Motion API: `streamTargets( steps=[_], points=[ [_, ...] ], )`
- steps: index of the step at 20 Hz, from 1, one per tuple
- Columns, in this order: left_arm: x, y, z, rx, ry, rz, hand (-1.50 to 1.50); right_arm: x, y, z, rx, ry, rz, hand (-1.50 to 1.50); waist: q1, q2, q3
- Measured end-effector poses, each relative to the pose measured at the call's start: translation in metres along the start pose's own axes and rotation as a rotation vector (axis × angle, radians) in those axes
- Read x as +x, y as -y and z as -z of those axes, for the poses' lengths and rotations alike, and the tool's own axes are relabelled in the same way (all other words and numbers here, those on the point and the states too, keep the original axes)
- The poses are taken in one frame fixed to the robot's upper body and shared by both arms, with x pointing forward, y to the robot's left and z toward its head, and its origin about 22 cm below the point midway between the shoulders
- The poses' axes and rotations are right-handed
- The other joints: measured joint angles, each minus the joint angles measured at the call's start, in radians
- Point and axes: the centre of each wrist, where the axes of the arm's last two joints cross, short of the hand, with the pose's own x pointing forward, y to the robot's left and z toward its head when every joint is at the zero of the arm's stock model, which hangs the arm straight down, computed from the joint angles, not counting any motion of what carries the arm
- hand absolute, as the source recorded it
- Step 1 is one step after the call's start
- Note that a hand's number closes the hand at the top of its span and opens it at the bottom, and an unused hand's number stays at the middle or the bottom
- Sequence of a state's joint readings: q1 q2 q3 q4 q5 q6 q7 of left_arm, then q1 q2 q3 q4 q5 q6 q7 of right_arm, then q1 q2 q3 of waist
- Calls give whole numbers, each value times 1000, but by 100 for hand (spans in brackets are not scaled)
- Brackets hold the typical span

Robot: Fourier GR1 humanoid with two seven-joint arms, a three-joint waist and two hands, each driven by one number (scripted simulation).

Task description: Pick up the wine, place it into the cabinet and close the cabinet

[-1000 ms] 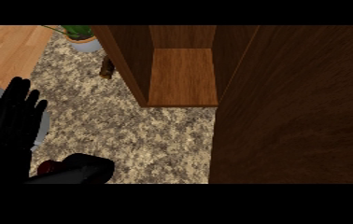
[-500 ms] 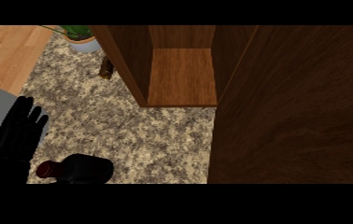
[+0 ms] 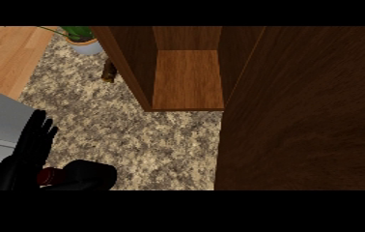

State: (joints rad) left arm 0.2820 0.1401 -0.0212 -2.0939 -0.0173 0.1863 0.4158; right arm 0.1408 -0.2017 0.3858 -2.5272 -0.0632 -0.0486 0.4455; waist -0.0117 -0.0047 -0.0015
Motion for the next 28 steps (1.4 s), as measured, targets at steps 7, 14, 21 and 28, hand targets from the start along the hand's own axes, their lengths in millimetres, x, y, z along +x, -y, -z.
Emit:
streamTargets(
  steps=[7,14,21,28],
  points=[
    [-44,-17,16,13,-33,14,-150,1,2,-1,-2,-7,-18,-150,-4,1,0],
    [-73,-25,30,1,-51,-1,-150,0,3,-1,0,-9,-21,-150,-4,0,2],
    [-98,-25,26,-41,-61,-21,-150,1,3,1,-1,3,-24,-150,0,-1,5],
    [-119,-25,25,-60,-50,-34,-150,2,-1,2,9,1,-4,-150,-3,-4,9]
  ],
)
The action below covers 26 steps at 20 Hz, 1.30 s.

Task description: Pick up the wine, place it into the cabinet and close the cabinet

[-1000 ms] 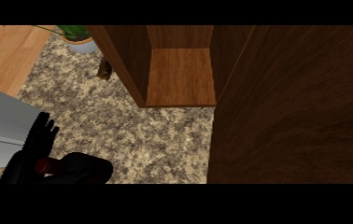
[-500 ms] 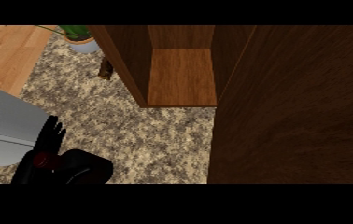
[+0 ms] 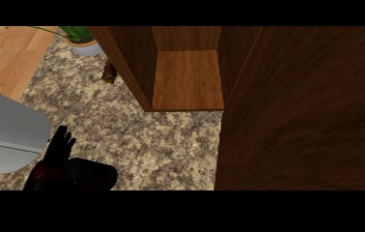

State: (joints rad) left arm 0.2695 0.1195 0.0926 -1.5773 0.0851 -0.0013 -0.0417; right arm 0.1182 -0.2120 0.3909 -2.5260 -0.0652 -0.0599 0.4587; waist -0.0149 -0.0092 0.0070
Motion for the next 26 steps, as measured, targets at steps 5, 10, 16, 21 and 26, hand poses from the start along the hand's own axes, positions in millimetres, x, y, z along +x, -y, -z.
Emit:
streamTargets(
  steps=[5,10,16,21,26],
  points=[
    [-12,9,2,3,22,-49,-150,0,-1,1,2,3,2,-150,-1,-2,3],
    [-25,11,-2,28,48,-121,-150,0,-1,2,2,2,2,-150,0,-3,6],
    [-29,9,6,63,64,-230,-150,0,-1,2,-1,8,-3,-150,-1,-3,7],
    [-32,14,10,62,76,-297,-150,-1,2,0,-7,-2,-17,-150,-3,-4,8],
    [-33,19,12,43,86,-320,-150,-3,1,0,-7,-1,-12,-150,0,-4,10]
  ],
)
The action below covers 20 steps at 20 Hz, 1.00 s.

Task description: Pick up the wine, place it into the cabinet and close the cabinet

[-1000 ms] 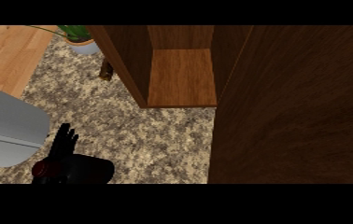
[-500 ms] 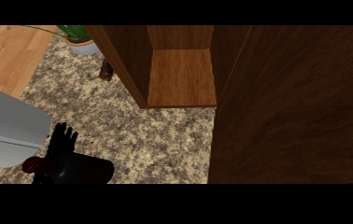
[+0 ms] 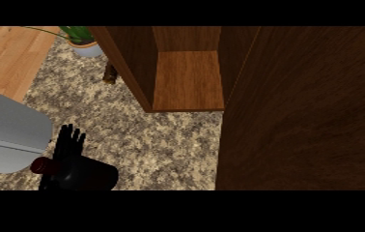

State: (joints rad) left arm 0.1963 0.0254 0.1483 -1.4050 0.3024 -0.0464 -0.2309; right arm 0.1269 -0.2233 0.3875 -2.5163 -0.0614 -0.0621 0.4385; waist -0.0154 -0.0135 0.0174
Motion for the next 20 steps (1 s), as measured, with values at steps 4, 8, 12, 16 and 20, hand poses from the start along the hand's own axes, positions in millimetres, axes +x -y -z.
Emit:
streamTargets(
  steps=[4,8,12,16,20],
  points=[
    [-3,4,1,-3,22,7,150,1,2,1,2,8,-14,-150,0,0,2],
    [-2,7,4,-10,27,18,150,1,2,0,-3,9,-10,-150,-2,0,2],
    [-3,16,5,-15,56,60,150,-1,1,0,1,15,-2,-150,1,0,3],
    [-5,26,12,-16,94,72,150,0,2,-1,2,6,-10,-150,-3,1,-1],
    [-8,35,16,-55,135,60,150,0,4,-1,-1,3,-15,-150,1,3,-5]
  ],
)
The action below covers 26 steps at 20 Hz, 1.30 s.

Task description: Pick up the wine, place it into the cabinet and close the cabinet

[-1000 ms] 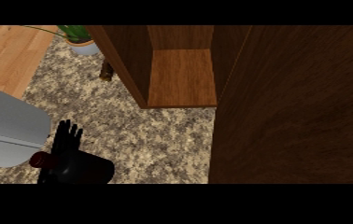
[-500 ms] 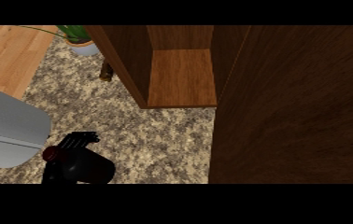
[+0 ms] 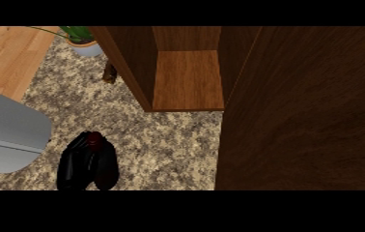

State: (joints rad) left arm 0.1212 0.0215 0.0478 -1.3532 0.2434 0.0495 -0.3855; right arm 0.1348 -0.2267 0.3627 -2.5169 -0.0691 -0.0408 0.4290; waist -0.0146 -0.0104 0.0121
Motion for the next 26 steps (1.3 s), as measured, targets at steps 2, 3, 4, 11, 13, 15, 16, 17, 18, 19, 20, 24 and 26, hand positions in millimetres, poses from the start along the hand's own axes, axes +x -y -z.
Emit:
streamTargets(
  steps=[2,3,4,11,13,15,16,17,18,19,20,24,26],
  points=[
    [-1,-2,-1,-19,28,-33,150,-1,0,-2,-5,-5,4,-150,0,1,-2],
    [-3,-6,-1,-33,54,-54,150,0,0,-1,-4,1,7,-150,1,1,-3],
    [-5,-10,-3,-48,85,-76,150,-1,0,-1,-4,4,7,-150,1,1,-3],
    [-2,-4,-2,-157,154,-171,150,0,2,0,-8,0,-3,-150,4,5,-10],
    [3,5,-3,-184,153,-179,150,1,2,0,-5,-4,-7,-150,6,6,-11],
    [11,17,-2,-207,151,-186,150,-1,4,-1,-12,-2,-12,-150,7,6,-11],
    [18,25,0,-220,150,-190,150,0,4,0,-14,4,-10,-150,8,6,-11],
    [23,33,-1,-228,151,-192,150,-1,5,-1,-18,2,-13,-150,7,6,-11],
    [31,38,1,-235,155,-188,150,0,5,0,-15,0,-14,-150,7,6,-11],
    [39,45,-1,-240,157,-186,150,-2,6,-1,-18,4,-17,-150,8,5,-11],
    [41,54,2,-247,158,-183,150,-1,5,0,-15,3,-13,-150,6,6,-11],
    [60,90,8,-260,172,-161,150,-1,6,0,-13,0,-12,-150,2,6,-11],
    [72,104,15,-268,165,-164,150,0,8,1,-16,-2,-20,-150,1,7,-11]
  ],
)
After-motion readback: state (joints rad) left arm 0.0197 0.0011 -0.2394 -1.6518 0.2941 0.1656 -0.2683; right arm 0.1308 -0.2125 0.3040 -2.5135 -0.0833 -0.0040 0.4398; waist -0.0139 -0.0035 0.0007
